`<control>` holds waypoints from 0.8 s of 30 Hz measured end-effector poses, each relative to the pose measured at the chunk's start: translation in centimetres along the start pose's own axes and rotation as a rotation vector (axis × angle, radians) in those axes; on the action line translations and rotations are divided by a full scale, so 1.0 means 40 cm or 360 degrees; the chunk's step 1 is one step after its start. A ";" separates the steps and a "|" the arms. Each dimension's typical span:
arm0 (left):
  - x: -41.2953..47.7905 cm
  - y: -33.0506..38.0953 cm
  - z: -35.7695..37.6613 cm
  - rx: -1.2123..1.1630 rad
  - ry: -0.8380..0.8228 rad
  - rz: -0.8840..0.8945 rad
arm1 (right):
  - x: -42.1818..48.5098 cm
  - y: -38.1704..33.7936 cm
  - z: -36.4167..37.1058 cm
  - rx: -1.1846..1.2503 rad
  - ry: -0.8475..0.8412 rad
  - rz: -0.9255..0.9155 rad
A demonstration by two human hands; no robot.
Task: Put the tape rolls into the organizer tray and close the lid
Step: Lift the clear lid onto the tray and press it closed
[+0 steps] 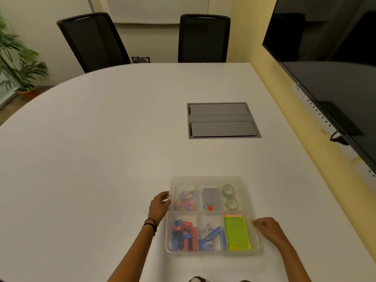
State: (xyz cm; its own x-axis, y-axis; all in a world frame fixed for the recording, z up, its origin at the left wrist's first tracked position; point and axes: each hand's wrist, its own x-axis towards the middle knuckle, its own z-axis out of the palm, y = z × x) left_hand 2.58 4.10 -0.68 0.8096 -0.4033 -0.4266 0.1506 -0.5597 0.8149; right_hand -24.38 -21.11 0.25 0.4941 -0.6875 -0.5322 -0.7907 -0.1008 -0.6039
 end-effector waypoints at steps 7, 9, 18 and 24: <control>0.039 0.012 0.003 -0.0114 0.0007 -0.0053 | 0.082 -0.110 0.001 0.0325 0.0178 -0.0009; 0.058 0.021 0.006 -0.0179 -0.0080 -0.0084 | 0.112 -0.150 0.009 0.0602 0.0121 0.0080; 0.123 0.054 0.044 -0.0617 0.0001 -0.0130 | 0.233 -0.225 0.021 0.0881 0.0168 0.0186; 0.145 0.057 0.091 -0.0691 0.0101 -0.0123 | 0.277 -0.229 0.042 0.0863 0.0162 0.0238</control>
State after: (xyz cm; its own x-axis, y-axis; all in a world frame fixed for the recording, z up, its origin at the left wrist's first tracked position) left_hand 5.56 -2.17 -2.74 0.8177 -0.3195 -0.4789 0.4253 -0.2253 0.8766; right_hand -11.08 -26.60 -1.10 0.3324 -0.7345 -0.5917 -0.5374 0.3680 -0.7588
